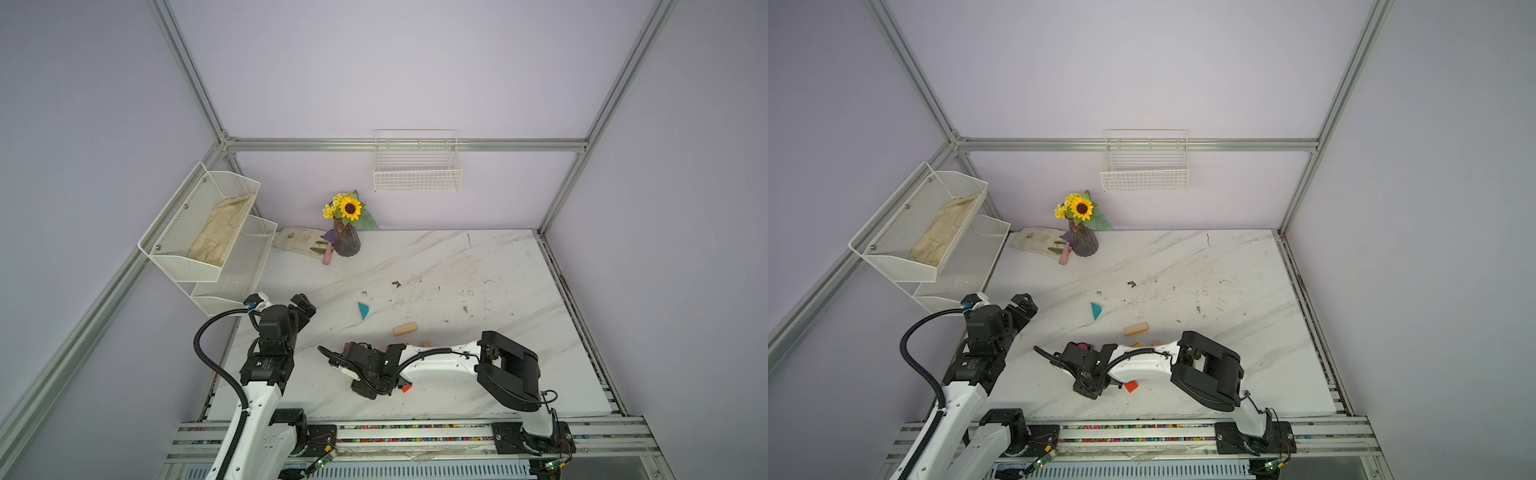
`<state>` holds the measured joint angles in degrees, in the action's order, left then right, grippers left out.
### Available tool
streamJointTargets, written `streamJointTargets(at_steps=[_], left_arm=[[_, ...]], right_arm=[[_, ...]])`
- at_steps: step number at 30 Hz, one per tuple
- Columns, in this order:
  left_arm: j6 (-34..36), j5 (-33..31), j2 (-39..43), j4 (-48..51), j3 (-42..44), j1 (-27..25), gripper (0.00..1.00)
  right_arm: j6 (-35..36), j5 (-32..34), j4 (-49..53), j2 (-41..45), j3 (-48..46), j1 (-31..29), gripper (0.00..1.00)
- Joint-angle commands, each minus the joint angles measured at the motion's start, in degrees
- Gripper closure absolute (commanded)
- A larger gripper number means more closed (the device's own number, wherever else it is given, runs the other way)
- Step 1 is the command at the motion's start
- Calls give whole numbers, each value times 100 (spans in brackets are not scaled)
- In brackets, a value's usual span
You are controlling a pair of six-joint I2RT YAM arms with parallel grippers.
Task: Build the wood block tower
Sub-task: 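Lower the right gripper and close it on the yellow arch block, then lift the yellow arch and carry it farther from the robot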
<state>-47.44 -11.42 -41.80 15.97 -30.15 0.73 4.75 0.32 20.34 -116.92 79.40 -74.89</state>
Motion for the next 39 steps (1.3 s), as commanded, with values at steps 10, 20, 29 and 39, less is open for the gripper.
streamJointTargets(at_steps=[10, 20, 29, 39], left_arm=[[-64, 17, 32, -81, -274, 33, 0], [-77, 48, 51, -72, -281, 33, 0], [-59, 14, 102, -59, -250, 33, 0], [-13, 75, 17, -247, -153, 32, 0]], right_arm=[[26, -120, 236, -48, 101, 149, 79], [14, 144, -231, 1373, -693, 757, 92], [-585, 673, -844, 2347, -1521, 2105, 97], [-1055, 698, -710, 1427, -1238, 3200, 98]])
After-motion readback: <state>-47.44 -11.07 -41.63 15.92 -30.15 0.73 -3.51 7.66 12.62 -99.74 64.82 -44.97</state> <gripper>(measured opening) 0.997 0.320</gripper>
